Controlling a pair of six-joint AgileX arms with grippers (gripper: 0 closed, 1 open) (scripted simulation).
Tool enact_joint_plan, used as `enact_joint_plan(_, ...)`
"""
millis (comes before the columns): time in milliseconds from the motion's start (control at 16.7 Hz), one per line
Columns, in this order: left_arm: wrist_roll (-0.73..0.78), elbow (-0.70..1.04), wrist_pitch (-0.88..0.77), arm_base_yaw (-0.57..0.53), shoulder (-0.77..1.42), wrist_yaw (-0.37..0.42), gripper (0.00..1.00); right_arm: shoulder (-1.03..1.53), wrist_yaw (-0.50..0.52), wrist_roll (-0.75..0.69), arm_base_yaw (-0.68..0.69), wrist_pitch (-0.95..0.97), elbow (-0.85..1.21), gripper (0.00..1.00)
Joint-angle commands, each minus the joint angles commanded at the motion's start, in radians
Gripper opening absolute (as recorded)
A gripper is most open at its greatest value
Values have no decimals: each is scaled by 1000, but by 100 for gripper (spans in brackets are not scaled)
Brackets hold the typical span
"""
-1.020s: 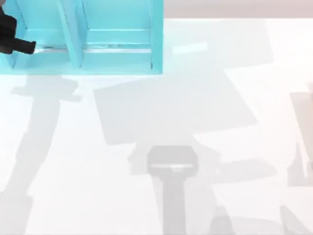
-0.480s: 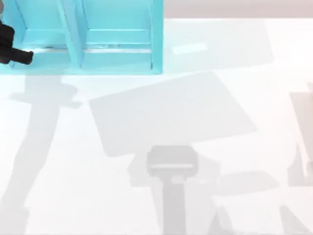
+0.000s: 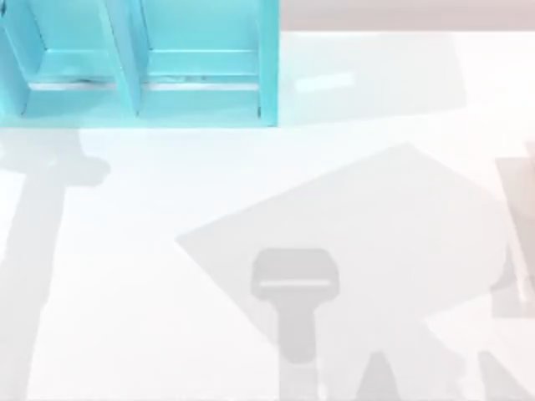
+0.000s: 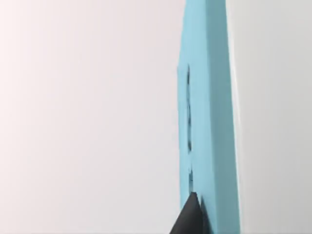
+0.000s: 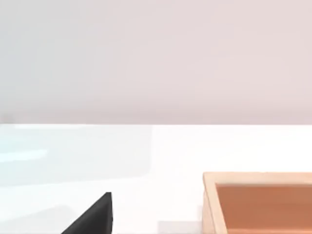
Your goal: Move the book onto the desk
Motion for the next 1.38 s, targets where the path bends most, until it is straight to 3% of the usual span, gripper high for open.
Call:
enact_joint_plan(300, 402, 139, -134, 305, -301, 334, 0, 0, 0, 0, 0, 0, 0, 100)
enact_joint_plan(960, 1508, 499, -511, 1123, -1062, 1191, 0, 0, 0, 0, 0, 0, 0, 100)
enact_joint_plan(1200, 1874, 617, -628, 1382, -1302, 1445, 0, 0, 0, 0, 0, 0, 0, 100)
enact_joint_plan(1380, 2099, 689, -696, 1537, -1444, 1588, 0, 0, 0, 0, 0, 0, 0, 100)
